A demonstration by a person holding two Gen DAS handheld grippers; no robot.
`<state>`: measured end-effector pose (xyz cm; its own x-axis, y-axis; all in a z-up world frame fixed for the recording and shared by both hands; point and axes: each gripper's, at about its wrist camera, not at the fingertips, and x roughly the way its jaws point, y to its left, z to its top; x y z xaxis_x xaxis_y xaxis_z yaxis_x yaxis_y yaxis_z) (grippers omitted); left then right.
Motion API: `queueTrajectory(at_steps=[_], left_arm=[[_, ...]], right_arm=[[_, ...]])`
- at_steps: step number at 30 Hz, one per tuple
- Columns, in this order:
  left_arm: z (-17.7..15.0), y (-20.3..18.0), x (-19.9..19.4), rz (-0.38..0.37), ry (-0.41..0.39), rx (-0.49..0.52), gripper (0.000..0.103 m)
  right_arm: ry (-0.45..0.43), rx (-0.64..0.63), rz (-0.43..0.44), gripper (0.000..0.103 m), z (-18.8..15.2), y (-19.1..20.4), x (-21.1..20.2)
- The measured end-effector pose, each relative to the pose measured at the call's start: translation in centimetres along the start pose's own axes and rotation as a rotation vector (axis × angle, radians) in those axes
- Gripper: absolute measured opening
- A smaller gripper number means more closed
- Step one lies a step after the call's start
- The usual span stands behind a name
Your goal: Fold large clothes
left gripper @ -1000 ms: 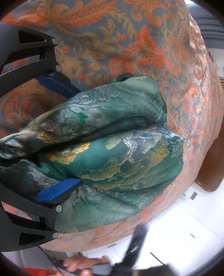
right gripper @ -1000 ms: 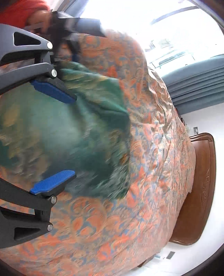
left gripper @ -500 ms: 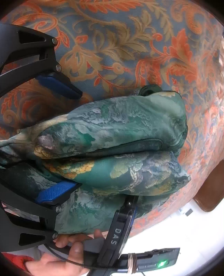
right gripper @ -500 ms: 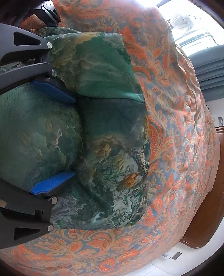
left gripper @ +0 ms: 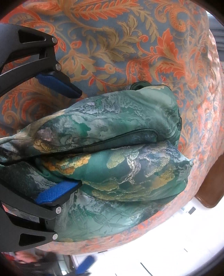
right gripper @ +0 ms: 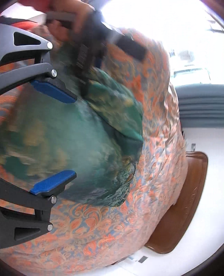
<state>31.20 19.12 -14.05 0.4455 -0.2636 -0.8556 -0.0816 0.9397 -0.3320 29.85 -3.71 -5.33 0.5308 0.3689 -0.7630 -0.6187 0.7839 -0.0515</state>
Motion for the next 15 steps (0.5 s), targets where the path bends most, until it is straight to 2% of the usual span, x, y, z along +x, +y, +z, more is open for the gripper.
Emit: queueTrajectory(at_steps=[2,5,10,15], left_arm=[[0.0,0.1,0.1,0.000,0.002,-0.003,0.095],[0.2,-0.2,0.4,0.004,0.006,-0.009,0.096],[0.2,-0.4,1.1,0.022,0.002,-0.001,0.096],[0.3,-0.7,1.6,0.040,-0.001,0.009,0.097]], right_arm=[[-0.026,0.024,0.026,0.083,-1.7,0.3,-2.0],[-0.037,0.074,0.063,0.083,-3.6,0.6,-2.8],[0.066,0.134,0.061,0.083,-5.8,1.0,1.3],[0.063,0.108,0.001,0.083,-6.4,2.2,2.7]])
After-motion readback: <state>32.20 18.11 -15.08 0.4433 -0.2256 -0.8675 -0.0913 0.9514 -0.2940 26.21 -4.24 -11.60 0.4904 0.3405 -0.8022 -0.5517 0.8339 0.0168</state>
